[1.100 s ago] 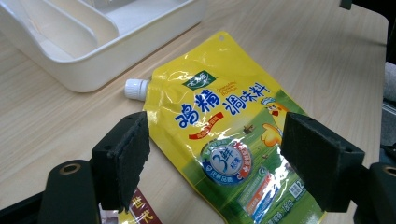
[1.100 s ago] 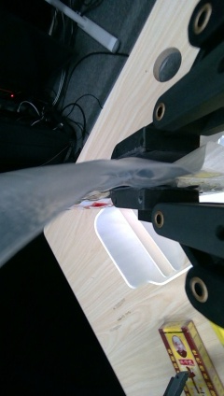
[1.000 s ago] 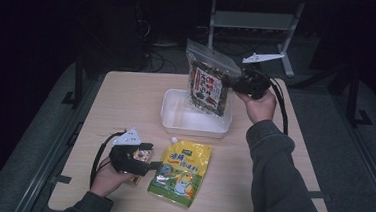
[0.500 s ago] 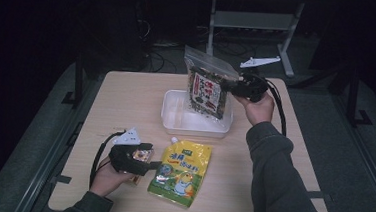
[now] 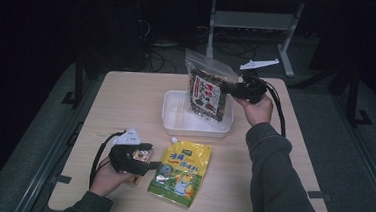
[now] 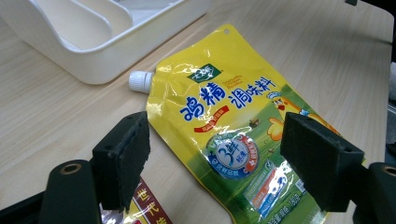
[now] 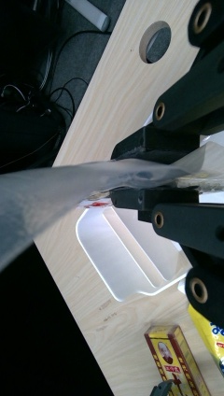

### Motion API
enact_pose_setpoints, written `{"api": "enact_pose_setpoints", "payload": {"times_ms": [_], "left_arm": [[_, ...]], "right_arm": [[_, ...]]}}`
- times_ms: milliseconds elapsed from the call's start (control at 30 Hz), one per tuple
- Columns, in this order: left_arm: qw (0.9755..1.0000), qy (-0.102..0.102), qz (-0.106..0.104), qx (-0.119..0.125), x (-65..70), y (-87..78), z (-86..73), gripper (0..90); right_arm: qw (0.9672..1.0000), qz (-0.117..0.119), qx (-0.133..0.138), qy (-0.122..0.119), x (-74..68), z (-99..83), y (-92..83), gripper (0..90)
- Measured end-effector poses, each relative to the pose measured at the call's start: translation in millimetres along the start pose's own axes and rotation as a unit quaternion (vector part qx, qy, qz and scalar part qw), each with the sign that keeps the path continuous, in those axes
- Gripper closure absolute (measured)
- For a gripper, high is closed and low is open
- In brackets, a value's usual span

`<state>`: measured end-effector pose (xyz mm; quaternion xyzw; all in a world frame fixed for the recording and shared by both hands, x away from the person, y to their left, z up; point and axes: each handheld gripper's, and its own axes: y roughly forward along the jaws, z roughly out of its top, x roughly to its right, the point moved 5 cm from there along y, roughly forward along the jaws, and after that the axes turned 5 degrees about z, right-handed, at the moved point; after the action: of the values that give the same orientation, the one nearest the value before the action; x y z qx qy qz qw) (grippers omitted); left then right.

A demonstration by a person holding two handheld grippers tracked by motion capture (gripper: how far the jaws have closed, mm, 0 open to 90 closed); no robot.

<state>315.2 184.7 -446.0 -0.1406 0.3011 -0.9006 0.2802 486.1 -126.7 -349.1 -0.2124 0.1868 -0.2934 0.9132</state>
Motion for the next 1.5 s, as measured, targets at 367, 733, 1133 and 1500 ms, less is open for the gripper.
{"api": "enact_pose_setpoints", "payload": {"times_ms": [367,733,1133,1500], "left_arm": [[1.0,-0.001,-0.001,-0.002,-0.1,1.3,-0.5,23.8],[1.0,-0.001,-0.001,-0.006,0.7,3.2,-1.2,23.7],[0.9999,0.0,-0.001,-0.013,1.3,5.9,-2.6,23.5],[0.9999,0.001,-0.002,-0.015,3.7,8.4,-2.0,23.2]], "right_arm": [[0.9999,0.004,0.008,0.013,4.3,-4.0,-0.8,76.0],[0.9996,-0.004,0.009,0.027,7.1,-6.1,-11.6,60.0],[0.9992,0.009,0.005,0.039,4.2,-18.5,-27.5,49.1],[0.9989,0.015,0.005,0.044,0.1,-30.2,-39.0,44.8]]}}
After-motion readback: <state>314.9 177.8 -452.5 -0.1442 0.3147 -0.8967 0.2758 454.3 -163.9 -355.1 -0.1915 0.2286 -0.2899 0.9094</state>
